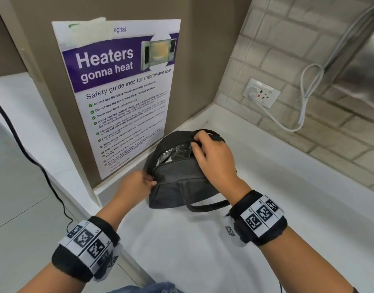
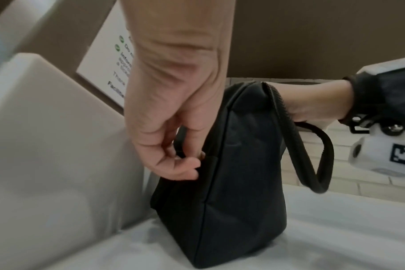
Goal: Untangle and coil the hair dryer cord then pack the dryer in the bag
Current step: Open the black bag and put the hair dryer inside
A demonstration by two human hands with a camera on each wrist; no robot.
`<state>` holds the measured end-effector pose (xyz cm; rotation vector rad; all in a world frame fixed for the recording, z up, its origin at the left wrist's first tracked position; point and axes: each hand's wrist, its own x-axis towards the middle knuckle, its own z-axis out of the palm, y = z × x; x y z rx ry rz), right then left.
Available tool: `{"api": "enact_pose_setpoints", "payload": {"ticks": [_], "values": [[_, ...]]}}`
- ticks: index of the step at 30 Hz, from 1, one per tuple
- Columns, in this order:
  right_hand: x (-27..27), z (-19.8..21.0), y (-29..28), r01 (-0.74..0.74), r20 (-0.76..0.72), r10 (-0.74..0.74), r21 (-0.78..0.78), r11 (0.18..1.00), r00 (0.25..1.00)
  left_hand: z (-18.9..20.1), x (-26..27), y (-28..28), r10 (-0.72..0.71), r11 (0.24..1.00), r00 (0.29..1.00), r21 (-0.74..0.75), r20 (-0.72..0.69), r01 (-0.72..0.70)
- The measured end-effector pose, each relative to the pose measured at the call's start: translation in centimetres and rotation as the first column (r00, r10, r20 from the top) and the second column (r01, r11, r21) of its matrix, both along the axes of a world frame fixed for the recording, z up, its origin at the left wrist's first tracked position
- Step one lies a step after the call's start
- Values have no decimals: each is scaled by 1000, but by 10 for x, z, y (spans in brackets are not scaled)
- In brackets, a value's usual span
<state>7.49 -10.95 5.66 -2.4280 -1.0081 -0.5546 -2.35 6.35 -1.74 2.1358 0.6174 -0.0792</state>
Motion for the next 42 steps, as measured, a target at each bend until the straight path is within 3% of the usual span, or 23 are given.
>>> {"api": "enact_pose_setpoints", "payload": {"ticks": [8,16,21,26,33,39,42], "values": [[-7,4,-1,-10,-51,13,54,999,999,19,-4,2,-163,982,982,-113,-97,152],[-28,6,9,-234,73,242,-105,967,968,77,-6,-4,-95,970,982,-206,166,129],[-31,10,16,-263,62,267,-64,963,962,94,-3,-19,-230,972,920,30,317,232],[-31,3,13,-199,32,199,17,980,980,83,-1,-7,-254,959,859,3,444,282],[-43,-3,15,-221,94,217,35,975,972,75,2,-22,-320,934,839,295,440,202],[-46,1,3,-205,25,203,132,970,979,74,-3,-25,-384,922,821,227,422,314],[-47,-1,1,-203,32,200,154,967,979,69,-5,-28,-360,926,841,266,403,269]]}}
